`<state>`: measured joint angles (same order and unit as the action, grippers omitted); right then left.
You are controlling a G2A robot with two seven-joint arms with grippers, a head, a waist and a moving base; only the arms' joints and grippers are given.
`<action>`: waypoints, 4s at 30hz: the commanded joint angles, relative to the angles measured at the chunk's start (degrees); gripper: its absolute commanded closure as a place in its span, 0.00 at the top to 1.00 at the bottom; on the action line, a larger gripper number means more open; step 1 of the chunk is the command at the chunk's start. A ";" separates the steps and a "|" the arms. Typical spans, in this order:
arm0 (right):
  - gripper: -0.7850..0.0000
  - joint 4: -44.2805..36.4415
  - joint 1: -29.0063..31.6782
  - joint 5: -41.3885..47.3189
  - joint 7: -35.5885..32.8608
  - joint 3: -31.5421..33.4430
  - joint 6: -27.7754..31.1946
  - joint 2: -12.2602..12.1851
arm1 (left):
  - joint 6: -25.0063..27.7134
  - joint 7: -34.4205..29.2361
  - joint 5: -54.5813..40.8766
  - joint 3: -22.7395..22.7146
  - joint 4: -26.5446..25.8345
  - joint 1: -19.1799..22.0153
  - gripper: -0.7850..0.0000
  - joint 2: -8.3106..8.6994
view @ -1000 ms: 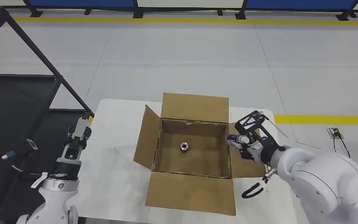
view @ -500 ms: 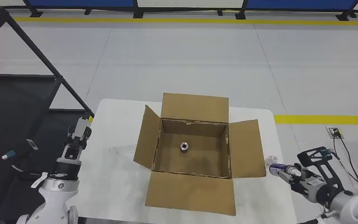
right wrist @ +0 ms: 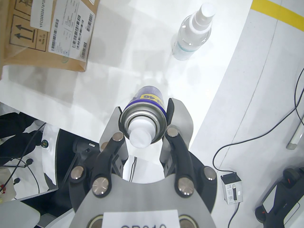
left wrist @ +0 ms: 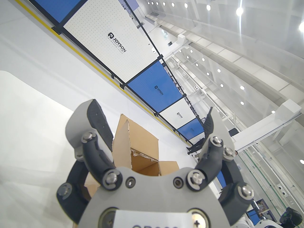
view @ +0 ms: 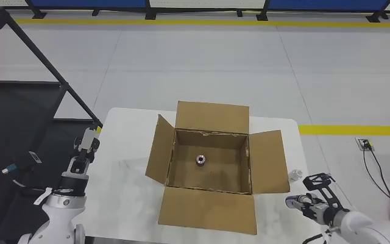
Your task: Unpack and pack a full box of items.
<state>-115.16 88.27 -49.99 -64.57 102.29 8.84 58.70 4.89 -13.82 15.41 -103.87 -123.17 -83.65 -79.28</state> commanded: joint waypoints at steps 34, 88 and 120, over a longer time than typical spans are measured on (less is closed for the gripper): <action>0.47 8.72 -8.76 -1.78 -4.00 -5.33 -1.94 -1.07 | 0.00 0.00 0.00 0.00 0.00 0.00 1.00 0.00; 1.00 30.89 -65.64 12.74 -0.06 -61.65 -2.91 9.29 | -0.02 3.64 -2.84 -4.18 0.74 -3.41 1.00 0.38; 0.47 79.11 -77.29 16.56 15.27 -83.17 3.35 31.14 | -0.02 3.64 -2.84 -4.18 0.74 -3.41 1.00 0.38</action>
<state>-37.38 11.15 -33.66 -49.56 19.15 11.68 89.29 4.86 -10.18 12.57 -108.06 -122.44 -87.05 -78.90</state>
